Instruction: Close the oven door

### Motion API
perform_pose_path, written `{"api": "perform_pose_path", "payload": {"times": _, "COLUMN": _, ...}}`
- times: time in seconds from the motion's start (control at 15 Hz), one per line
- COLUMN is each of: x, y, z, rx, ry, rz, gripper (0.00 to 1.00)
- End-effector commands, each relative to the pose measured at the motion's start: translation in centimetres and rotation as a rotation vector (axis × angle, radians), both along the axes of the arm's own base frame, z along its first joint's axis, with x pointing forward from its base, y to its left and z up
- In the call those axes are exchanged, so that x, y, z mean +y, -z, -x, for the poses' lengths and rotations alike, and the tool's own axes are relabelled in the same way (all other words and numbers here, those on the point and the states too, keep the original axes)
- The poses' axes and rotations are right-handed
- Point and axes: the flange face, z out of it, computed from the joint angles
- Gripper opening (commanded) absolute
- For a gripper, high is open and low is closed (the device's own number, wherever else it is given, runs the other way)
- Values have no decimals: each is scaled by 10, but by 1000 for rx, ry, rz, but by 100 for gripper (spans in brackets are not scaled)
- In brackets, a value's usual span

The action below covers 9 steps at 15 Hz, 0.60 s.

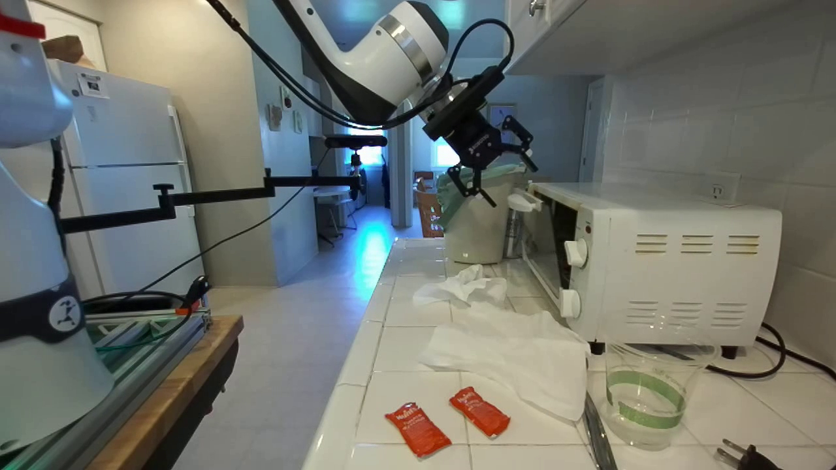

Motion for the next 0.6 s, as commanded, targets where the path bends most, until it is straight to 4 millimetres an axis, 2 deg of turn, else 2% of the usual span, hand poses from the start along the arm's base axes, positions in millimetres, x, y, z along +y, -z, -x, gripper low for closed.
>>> {"api": "perform_pose_path", "payload": {"times": 0.0, "x": -8, "y": -3, "z": -6, "rx": 26, "ry": -20, "rz": 6, "gripper": 100}}
{"api": "perform_pose_path", "payload": {"times": 0.33, "x": -13, "y": -4, "z": -7, "rx": 41, "ry": 11, "rz": -2, "gripper": 100}}
{"api": "perform_pose_path", "payload": {"times": 0.53, "x": -1, "y": -10, "z": 0, "rx": 97, "ry": 82, "rz": -96, "gripper": 100}}
